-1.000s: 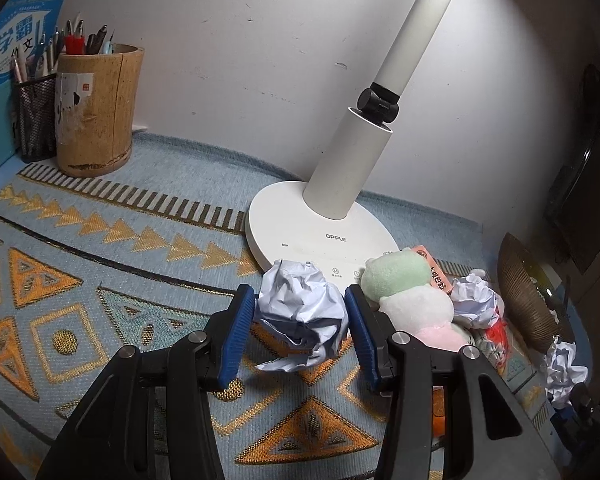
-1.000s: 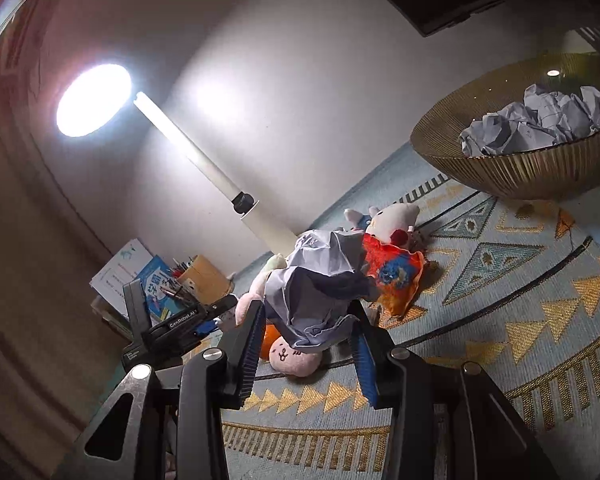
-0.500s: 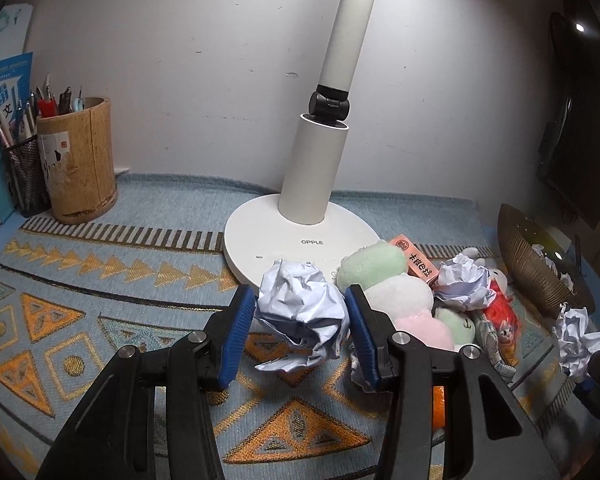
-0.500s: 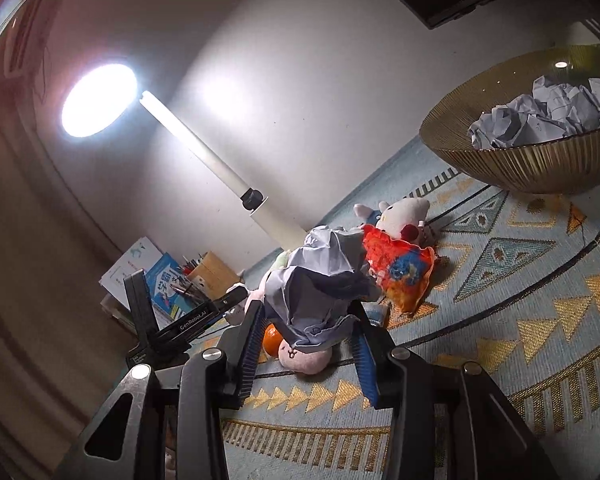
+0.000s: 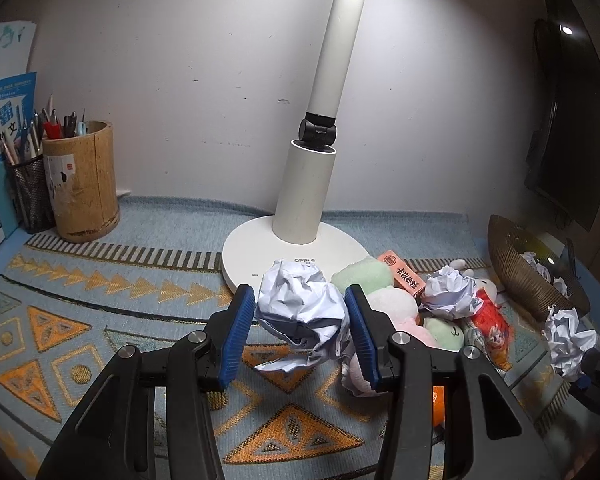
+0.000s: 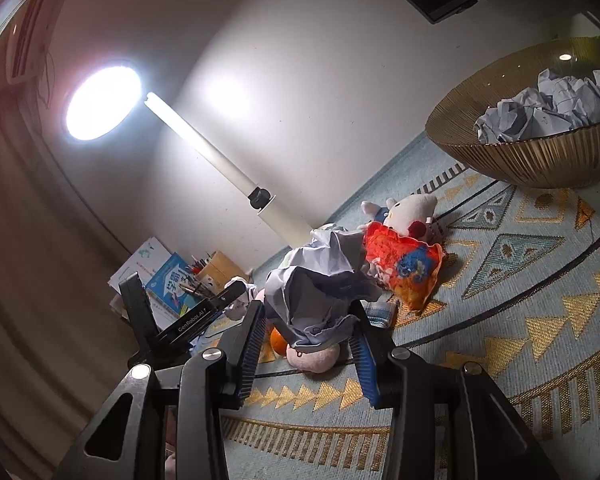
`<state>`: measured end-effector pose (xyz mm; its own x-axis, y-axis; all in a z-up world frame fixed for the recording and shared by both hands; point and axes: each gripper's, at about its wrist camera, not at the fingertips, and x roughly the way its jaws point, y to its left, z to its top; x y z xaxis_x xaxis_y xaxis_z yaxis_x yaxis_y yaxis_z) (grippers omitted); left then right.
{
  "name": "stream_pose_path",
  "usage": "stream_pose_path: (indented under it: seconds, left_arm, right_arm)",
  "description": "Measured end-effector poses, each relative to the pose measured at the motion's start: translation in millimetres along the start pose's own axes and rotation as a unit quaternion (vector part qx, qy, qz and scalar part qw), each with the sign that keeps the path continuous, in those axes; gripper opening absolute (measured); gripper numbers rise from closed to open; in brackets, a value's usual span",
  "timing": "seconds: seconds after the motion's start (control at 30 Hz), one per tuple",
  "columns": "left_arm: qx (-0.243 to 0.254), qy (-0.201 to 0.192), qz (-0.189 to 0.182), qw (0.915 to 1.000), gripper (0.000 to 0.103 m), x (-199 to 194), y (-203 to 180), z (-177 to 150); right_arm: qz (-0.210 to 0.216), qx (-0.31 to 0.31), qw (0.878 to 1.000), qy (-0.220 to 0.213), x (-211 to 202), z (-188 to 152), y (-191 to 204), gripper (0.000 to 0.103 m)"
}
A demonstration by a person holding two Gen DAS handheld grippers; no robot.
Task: Organize objects
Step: 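Lift both held paper balls up off the rug, then carry both paper balls over the bowl and open both tools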
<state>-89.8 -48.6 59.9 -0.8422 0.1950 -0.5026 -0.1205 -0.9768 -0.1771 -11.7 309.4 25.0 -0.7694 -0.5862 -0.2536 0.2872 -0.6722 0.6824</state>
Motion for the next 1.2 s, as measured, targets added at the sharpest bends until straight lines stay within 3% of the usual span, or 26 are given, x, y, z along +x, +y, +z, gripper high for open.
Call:
stream_pose_path:
  seconds: [0.1,0.27,0.37,0.47,0.57,0.67,0.87,0.97,1.1,1.2]
  left_arm:
    - [0.021,0.018,0.027,0.9993,0.046,7.3,-8.9,0.2]
    - [0.04,-0.016,0.029,0.9987,0.046,-5.9,-15.5,-0.7]
    - [0.056,-0.008,0.051,0.9971,0.046,-10.5,-26.6,5.8]
    - [0.043,-0.018,0.014,0.9988,0.046,-20.5,-43.5,19.6]
    - [0.06,-0.028,0.007,0.9978,0.046,-23.6,-71.8,35.2]
    - [0.08,-0.039,-0.017,0.9959,0.046,-28.5,-105.8,52.9]
    - [0.099,-0.059,-0.083,0.9899,0.046,-26.5,-192.5,85.4]
    - [0.12,-0.069,-0.083,0.9868,0.046,-14.8,-243.5,87.3]
    - [0.116,-0.034,-0.136,0.9833,0.046,15.4,-293.5,79.3]
    - [0.126,-0.014,-0.141,0.9819,0.049,39.3,-318.4,68.6]
  right_arm:
    - [0.006,-0.001,1.0,0.003,0.6,-0.7,1.2,0.04]
    - [0.01,0.0,1.0,-0.007,-4.5,-1.7,1.8,0.04]
    - [0.015,0.008,1.0,-0.007,-5.2,-0.4,-0.7,0.04]
    - [0.015,0.006,1.0,-0.002,-3.0,-0.2,0.4,0.041]
    - [0.017,-0.002,1.0,0.006,-2.2,3.3,4.9,0.04]
    - [0.035,0.005,0.999,-0.012,-16.7,27.1,6.3,0.04]
    - [-0.041,-0.073,0.994,-0.072,-69.5,123.2,11.2,0.04]
    - [-0.099,-0.085,0.987,-0.093,-95.2,167.8,-4.8,0.041]
    - [-0.157,-0.078,0.98,-0.097,-111.3,208.6,-35.5,0.041]
    - [-0.205,-0.092,0.971,-0.078,-102.8,219.9,-53.1,0.043]
